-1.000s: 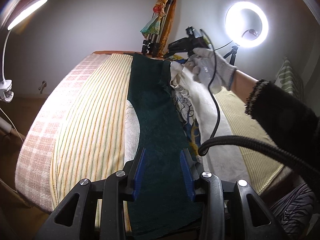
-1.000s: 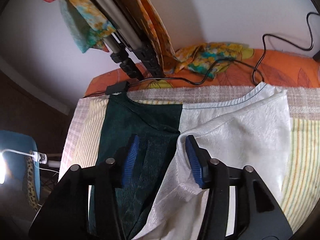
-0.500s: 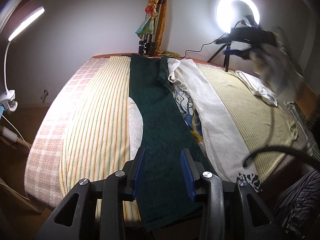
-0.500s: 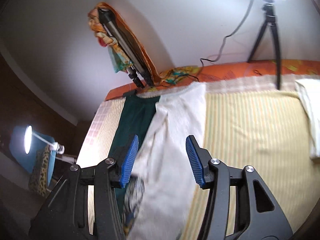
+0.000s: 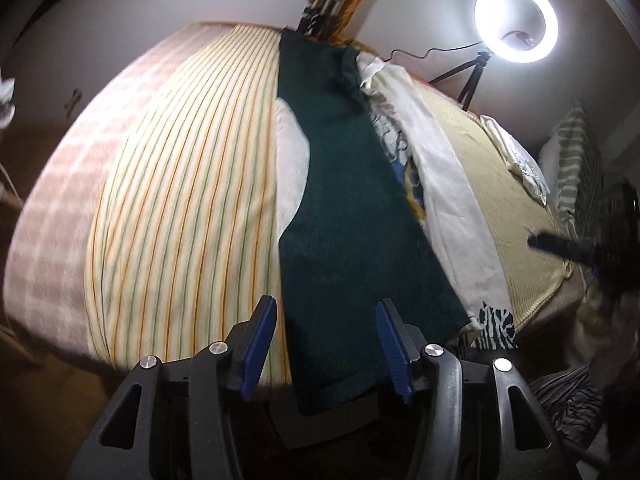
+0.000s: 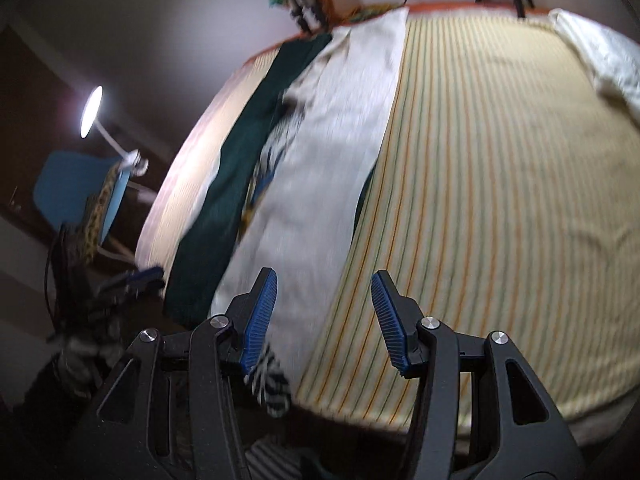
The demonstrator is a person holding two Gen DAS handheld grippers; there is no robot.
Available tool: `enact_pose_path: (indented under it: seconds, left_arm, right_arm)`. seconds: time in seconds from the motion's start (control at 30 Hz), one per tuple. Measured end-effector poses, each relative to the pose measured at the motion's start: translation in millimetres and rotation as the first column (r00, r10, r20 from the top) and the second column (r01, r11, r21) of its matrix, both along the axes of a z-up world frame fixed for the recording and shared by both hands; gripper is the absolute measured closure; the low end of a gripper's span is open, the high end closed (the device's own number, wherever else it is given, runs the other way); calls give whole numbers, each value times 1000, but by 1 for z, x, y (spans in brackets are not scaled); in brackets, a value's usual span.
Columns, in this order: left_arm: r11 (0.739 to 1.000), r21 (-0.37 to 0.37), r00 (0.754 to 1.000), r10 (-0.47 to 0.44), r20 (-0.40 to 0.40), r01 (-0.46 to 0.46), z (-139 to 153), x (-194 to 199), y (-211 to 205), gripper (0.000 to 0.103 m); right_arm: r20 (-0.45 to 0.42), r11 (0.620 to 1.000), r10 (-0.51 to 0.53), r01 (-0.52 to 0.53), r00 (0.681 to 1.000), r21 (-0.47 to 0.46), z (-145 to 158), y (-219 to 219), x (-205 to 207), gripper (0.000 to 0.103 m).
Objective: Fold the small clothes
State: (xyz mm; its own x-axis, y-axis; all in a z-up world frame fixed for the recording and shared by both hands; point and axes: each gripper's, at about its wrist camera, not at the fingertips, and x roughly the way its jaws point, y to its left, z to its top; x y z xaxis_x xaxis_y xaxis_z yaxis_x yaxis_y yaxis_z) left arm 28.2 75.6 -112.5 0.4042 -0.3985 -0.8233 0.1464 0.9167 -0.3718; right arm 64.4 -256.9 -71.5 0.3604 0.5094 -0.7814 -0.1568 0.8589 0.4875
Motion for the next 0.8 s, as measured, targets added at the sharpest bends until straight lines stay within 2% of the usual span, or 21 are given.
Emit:
enact_pose_path:
  seconds: [0.1, 0.33, 0.37, 0.5, 0.53, 0.63, 0.67, 0.8]
  left_arm:
    - [1000, -19, 999, 21, -40, -21, -11, -5, 5, 54]
    - [999, -39, 999, 23, -34, -24, -11, -15, 9, 63]
    - [999, -38, 999, 18, -34, -19, -11, -16, 8, 68]
    - [999, -32, 999, 10, -31, -11, -12, -15, 6, 76]
    - [1000, -29, 999, 4, -33, -5, -13, -15, 5, 83]
    - [1000, -22, 999, -8, -31, 7, -14, -13, 3, 96]
    - [1000, -25, 999, -11, -30, 10, -14, -13, 3, 101]
    - [999, -35, 1000, -7, -7, 6, -9, -14, 5, 103]
  right_arm:
    - [-35, 999, 42, -41, 999, 32, -19, 6, -17, 51]
    - [-55, 991, 108, -103, 993, 84, -39, 15, -41, 51]
    - [-54, 990, 108, -102, 993, 101, -40, 14, -43, 51]
    - [-57, 980, 104, -93, 993, 174, -45, 12, -49, 51]
    - [-55, 978, 107, -96, 993, 183, -46, 13, -50, 51]
    - [-48, 977, 114, -103, 992, 188, -45, 15, -53, 51]
    - [-47, 976, 116, -105, 992, 189, -45, 15, -53, 53]
    - [-56, 976, 147, -136, 987, 171, -48, 26, -52, 83]
